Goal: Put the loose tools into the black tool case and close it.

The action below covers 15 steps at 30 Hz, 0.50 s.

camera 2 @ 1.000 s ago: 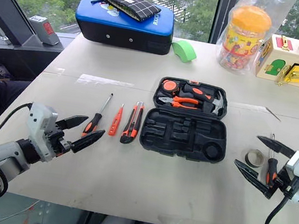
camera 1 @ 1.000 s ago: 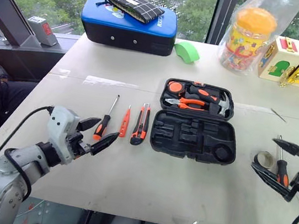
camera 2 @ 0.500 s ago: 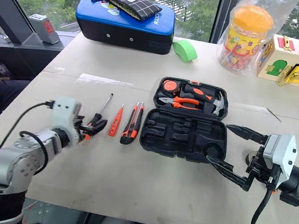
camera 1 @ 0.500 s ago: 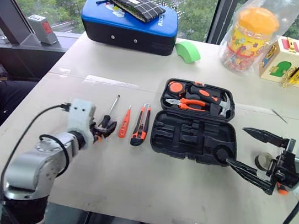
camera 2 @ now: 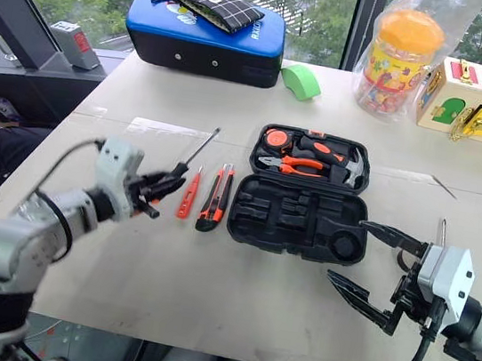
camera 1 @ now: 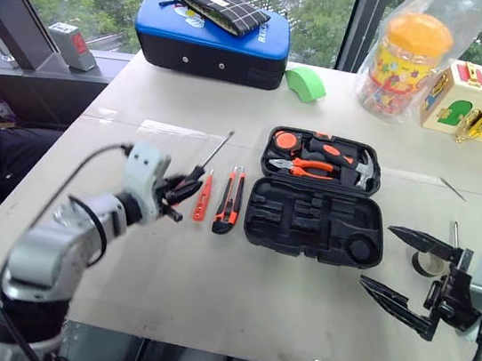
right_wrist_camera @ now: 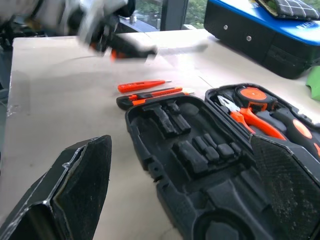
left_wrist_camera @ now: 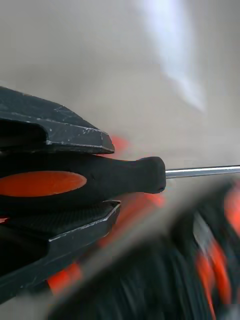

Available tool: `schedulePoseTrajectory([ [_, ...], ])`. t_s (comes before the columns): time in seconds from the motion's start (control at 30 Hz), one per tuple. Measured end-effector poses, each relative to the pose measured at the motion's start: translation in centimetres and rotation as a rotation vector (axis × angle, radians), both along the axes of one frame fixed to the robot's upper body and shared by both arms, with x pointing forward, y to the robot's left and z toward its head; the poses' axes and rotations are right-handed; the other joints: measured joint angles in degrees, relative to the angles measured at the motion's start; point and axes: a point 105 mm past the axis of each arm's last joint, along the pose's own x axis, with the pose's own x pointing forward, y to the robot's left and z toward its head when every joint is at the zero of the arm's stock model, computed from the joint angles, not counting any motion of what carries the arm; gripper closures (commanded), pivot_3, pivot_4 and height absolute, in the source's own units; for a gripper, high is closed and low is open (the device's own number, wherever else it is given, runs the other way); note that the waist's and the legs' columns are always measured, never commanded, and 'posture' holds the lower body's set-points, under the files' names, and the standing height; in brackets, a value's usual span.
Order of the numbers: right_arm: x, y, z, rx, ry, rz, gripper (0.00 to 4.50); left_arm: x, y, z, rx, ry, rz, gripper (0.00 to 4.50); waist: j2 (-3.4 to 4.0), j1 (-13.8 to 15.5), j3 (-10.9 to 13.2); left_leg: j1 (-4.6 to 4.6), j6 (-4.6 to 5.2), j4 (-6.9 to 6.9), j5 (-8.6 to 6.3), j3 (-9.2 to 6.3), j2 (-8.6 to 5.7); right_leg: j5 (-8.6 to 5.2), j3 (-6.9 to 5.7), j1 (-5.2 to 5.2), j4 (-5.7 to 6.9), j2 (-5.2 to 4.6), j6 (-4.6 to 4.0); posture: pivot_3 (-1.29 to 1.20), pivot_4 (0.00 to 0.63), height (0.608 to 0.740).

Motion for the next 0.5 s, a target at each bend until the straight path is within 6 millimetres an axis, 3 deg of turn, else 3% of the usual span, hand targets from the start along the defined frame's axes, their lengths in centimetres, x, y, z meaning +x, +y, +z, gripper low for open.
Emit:
schedulePoseTrajectory([
  [0.1,-0.3,-0.3,-0.2,-0.002,0.003,-0.017,0.00,0.8,-2.4,1.1,0.099,-0.045,-0.208,3.67,0.06,-0.3,0.0,0.04,0.04,-0.02,0.00,0.13,-0.14,0.00,0.02,0.00,-0.02,0.13,0.01,0.00,0.150,0.740],
  [0.17,-0.7,-1.0,-0.5,-0.011,0.013,-0.054,0.00,2.6,-4.4,0.6,0.189,-0.046,-0.345,3.67,0.00,-0.2,0.0,0.01,0.06,0.01,0.00,0.12,-0.19,0.00,-0.02,-0.02,-0.02,0.23,0.03,0.00,0.150,0.740],
  [0.37,-1.8,-3.4,0.1,-0.055,0.000,-0.180,0.00,6.5,-10.4,-2.7,0.437,-0.040,-0.632,3.67,-0.14,-0.5,0.1,-0.18,0.22,0.22,-0.08,0.09,-0.26,-0.05,-0.07,-0.05,-0.03,0.40,0.13,0.00,0.150,0.740],
  [0.5,-2.4,-3.8,0.5,-0.069,-0.013,-0.222,0.00,6.6,-12.2,-4.7,0.534,-0.039,-0.754,3.67,-0.20,-1.8,0.2,-0.19,0.37,0.22,-0.17,0.07,-0.12,-0.10,-0.02,-0.10,0.01,0.44,0.22,0.00,0.150,0.740],
])
